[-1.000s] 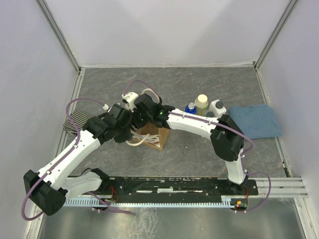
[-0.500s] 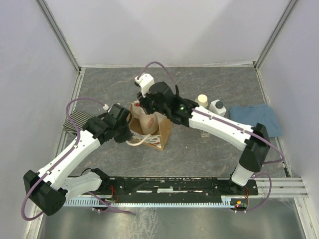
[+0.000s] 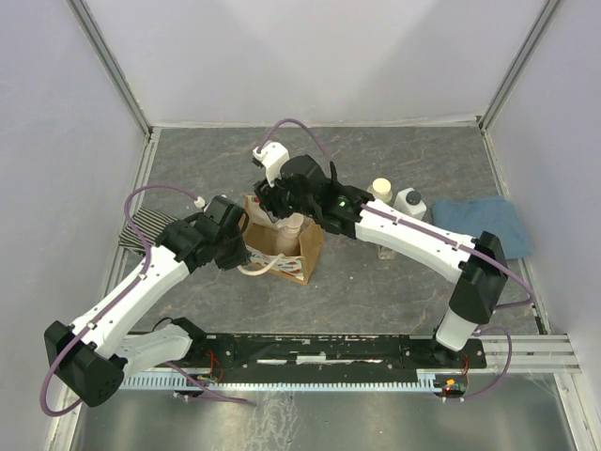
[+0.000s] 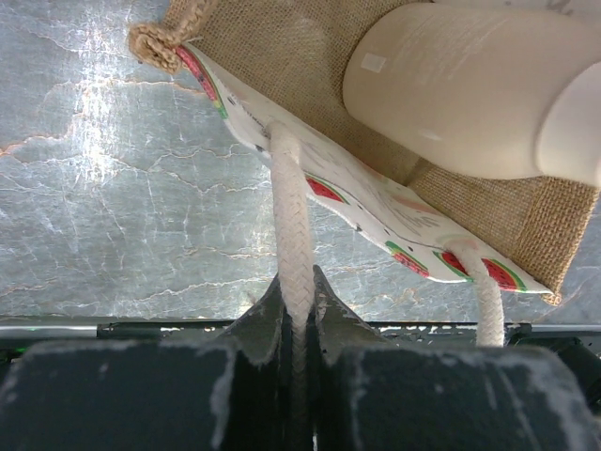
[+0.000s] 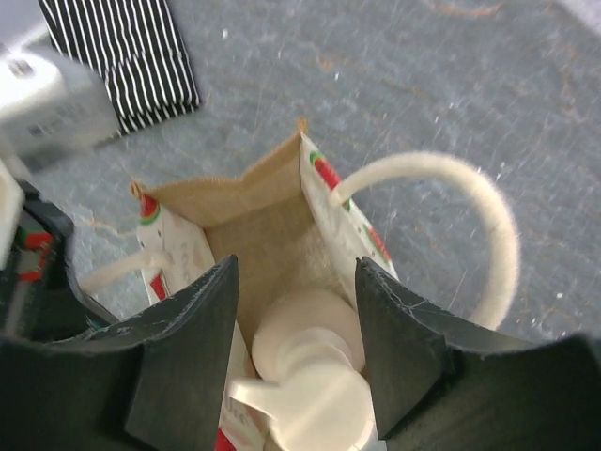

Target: Take the personal care products out of the canvas bag

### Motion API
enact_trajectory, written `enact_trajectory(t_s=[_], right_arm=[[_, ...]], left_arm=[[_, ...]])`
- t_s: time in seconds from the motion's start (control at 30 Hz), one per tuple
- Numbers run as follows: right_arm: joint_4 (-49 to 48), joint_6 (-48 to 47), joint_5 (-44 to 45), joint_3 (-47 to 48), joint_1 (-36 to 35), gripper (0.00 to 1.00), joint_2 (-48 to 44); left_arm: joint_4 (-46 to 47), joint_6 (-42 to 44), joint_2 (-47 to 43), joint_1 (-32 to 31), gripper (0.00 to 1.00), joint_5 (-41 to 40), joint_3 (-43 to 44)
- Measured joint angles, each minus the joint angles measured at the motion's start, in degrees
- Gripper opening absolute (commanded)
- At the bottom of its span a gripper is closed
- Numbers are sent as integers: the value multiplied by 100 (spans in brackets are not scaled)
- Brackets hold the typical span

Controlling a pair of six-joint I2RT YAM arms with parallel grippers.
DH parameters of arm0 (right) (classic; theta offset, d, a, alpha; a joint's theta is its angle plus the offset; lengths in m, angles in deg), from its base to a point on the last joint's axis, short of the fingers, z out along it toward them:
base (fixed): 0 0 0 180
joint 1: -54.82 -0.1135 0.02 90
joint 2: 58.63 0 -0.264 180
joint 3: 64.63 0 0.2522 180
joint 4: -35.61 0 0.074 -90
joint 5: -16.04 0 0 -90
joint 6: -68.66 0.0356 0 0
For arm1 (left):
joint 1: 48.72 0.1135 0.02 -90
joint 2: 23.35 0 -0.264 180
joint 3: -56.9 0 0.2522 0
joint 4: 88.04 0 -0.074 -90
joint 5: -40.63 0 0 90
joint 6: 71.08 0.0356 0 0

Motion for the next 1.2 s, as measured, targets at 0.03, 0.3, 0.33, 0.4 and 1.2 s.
enact_trajectory(t_s=[0.03,0.3,0.33,0.4,1.2], right_arm=[[4,17,-42,-70,2,61,24],[-33,146,-98,-538,4,63,31],[-42,157,-109,-555,4,64,39],[-70,188,-109,-557,4,65,57],[-710,457,-424,-1954,15,100,-802]], left_arm=[[0,0,0,0,6,0,0],[11,0,2,0,6,4,-26],[13,0,4,0,6,7,-26],[15,0,7,0,6,7,-26],[11,0,7,0,6,4,-31]])
